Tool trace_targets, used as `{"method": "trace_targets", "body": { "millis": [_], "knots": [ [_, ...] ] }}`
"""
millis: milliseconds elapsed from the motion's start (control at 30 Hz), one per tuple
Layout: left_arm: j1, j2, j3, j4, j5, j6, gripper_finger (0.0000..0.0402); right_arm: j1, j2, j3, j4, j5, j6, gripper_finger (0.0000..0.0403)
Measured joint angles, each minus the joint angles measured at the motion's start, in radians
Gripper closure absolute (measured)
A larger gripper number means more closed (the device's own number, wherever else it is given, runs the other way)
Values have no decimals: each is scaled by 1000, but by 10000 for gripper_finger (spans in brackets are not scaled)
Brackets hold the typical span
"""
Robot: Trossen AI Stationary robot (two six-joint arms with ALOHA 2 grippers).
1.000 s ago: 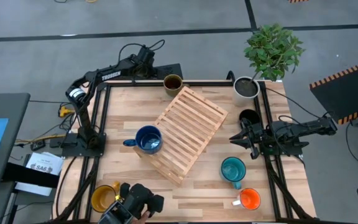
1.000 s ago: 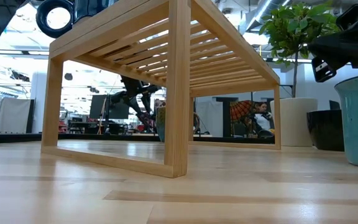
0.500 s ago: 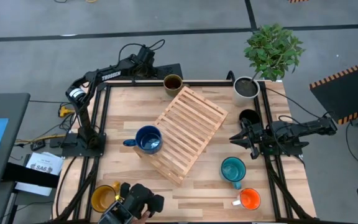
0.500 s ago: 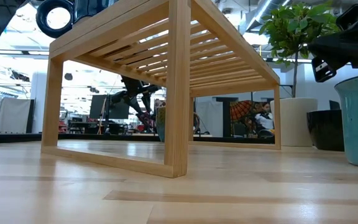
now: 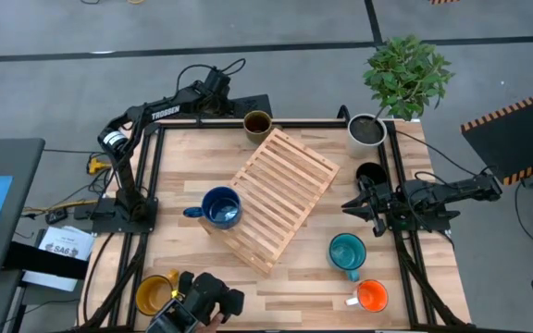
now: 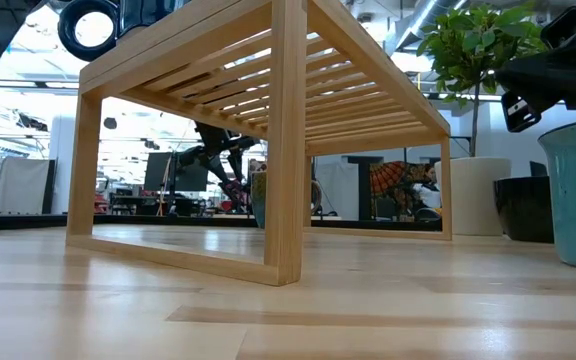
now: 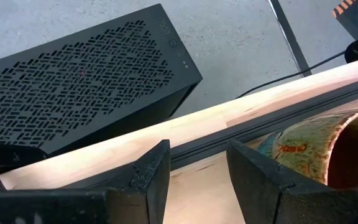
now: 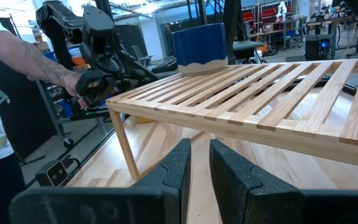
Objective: Place coffee mugs
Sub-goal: Put the green mug on the shelf
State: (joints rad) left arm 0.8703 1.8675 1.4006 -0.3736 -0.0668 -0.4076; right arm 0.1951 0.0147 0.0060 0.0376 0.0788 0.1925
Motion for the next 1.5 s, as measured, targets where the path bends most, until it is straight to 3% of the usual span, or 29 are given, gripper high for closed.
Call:
{"method": "trace_targets", "body": {
  "millis": [367, 667, 900, 1200, 1367, 1500],
  "knots": [
    [8, 7, 0, 56, 1, -3, 259, 0, 0, 0, 0, 0, 0, 316],
    [31, 79, 0, 124, 86, -48, 259, 0, 0, 0, 0, 0, 0, 316],
    [9, 61, 0, 166, 149, -42, 259, 0, 0, 0, 0, 0, 0, 316],
    [-85, 31, 0, 138, 93, -12, 259, 0, 0, 0, 0, 0, 0, 316],
    [-158, 17, 0, 131, -23, 11, 259, 0, 0, 0, 0, 0, 0, 316],
    [-180, -11, 0, 146, -48, 13, 259, 0, 0, 0, 0, 0, 0, 316]
  ]
}}
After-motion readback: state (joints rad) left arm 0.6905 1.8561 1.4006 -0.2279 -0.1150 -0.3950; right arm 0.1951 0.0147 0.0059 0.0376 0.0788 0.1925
